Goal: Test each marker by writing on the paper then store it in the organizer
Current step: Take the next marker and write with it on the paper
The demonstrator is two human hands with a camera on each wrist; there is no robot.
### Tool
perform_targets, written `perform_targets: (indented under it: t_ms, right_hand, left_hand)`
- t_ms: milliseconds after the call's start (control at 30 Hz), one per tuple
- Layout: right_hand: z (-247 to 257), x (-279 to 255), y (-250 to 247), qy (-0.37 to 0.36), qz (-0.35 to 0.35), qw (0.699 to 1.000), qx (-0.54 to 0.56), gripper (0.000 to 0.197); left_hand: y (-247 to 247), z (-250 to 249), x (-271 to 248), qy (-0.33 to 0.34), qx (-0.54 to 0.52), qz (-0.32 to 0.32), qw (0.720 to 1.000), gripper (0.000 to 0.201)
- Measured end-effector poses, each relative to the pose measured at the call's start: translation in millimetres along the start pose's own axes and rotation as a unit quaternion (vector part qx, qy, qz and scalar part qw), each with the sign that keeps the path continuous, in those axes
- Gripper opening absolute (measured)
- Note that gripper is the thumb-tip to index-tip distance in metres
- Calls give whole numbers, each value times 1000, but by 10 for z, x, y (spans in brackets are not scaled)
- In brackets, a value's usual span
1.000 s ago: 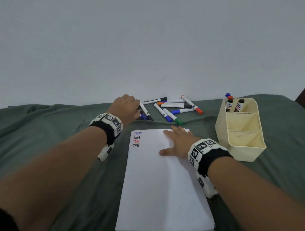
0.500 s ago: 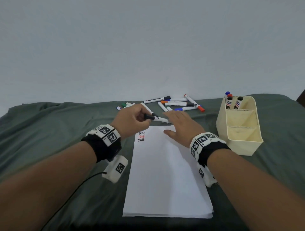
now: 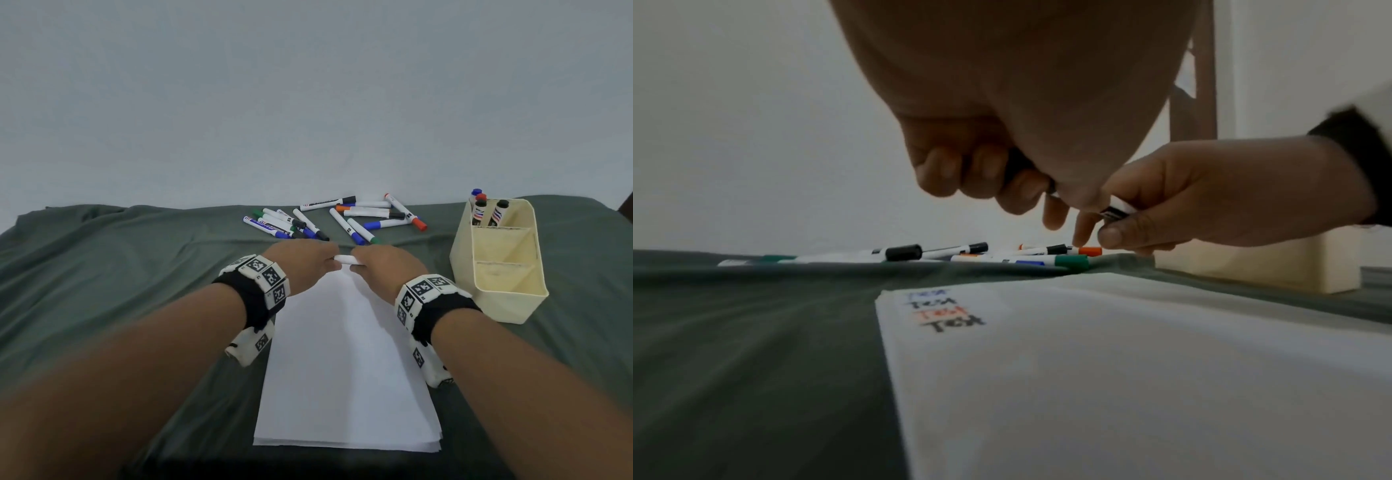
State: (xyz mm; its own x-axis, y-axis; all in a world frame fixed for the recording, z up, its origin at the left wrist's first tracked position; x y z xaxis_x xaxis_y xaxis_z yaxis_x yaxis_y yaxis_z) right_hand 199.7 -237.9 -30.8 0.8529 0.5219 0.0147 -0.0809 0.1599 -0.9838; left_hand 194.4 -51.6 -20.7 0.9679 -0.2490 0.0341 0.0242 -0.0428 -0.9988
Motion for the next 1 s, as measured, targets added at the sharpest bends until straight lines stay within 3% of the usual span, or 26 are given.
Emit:
perform_targets:
  t_ms: [200,333,400,500,633,800,1000]
  right_hand:
    - [31,23,18,-10,42,999,-2,14]
    - [-13,20,16,14,52,999,-9,19]
    - [-32,25,22,21,50,998,-8,20]
    - [-33,35,40,21,46,999,-9,19]
    - [-44,45,46,26,42,999,-3,20]
    - [-46,58,56,29,36,999,-9,17]
    - [-52,58,60,34,34,999,-11,18]
  left_hand:
    - [91,208,13,-22,-56,57,997,20]
    - [106,451,-65,-81,-155,40,984,56]
    - [130,637,-107,-123,-172,8,977,39]
    - [83,980,-175,-168,-108,-18,980,18]
    - [-25,1402,-262,-161,29,20,986,12]
    - [72,1615,-338,-141,69,30,987,24]
    - [157,1563,-402,-171,85,17,981,44]
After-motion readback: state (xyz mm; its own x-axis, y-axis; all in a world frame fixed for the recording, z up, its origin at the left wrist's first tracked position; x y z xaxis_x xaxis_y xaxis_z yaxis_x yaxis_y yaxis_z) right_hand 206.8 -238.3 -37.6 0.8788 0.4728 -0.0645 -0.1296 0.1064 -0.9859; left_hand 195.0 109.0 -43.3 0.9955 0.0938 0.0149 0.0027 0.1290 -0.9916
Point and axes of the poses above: each hand's wrist, its own x-axis towards the middle knuckle, its own y-axis out of the palm, z = x × y, the point moved 1 cm from there along x, towards the middle knuckle, and after that the axes turned 7 degrees about -y, right-handed, at the moved point
